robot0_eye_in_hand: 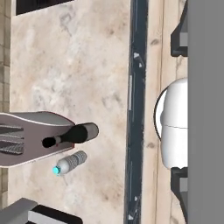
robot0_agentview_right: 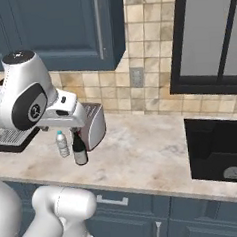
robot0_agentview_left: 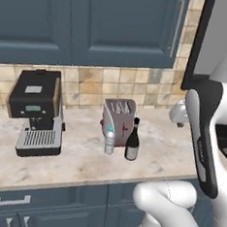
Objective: Place the drinks on the dining counter in a tight cluster.
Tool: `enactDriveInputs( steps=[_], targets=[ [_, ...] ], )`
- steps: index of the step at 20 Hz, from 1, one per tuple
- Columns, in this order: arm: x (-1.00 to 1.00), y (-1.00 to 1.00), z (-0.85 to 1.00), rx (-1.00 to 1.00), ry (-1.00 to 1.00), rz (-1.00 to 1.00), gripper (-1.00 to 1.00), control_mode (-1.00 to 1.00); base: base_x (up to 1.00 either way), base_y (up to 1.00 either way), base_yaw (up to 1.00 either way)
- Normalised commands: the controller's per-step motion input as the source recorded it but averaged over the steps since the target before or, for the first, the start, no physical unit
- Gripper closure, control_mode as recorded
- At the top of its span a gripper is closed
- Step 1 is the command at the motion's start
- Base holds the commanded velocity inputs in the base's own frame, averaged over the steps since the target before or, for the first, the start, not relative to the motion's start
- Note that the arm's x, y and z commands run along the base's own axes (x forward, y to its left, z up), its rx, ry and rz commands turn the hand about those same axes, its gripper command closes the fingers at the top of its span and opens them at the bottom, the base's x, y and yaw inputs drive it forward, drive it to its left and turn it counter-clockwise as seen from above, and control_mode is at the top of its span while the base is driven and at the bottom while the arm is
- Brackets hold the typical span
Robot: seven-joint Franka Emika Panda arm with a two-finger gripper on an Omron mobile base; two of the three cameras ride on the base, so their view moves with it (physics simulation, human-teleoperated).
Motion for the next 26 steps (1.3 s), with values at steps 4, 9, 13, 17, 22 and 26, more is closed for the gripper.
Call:
enactDriveInputs(
  steps=[4,9,13,17,22,26],
  targets=[
    [0.0,0.0,0.0,0.0,0.0,0.0,-1.0,1.0,0.24,0.52,-0.11],
    [0.0,0.0,0.0,0.0,0.0,0.0,-1.0,1.0,0.46,0.25,-0.07],
    [0.0,0.0,0.0,0.0,0.0,0.0,-1.0,1.0,0.55,-0.01,0.0],
    [0.0,0.0,0.0,0.0,0.0,0.0,-1.0,1.0,0.33,0.0,0.0],
    [0.0,0.0,0.0,0.0,0.0,0.0,-1.0,1.0,0.0,0.0,0.0],
    [0.0,0.0,0.0,0.0,0.0,0.0,-1.0,1.0,0.0,0.0,0.0]
  ],
)
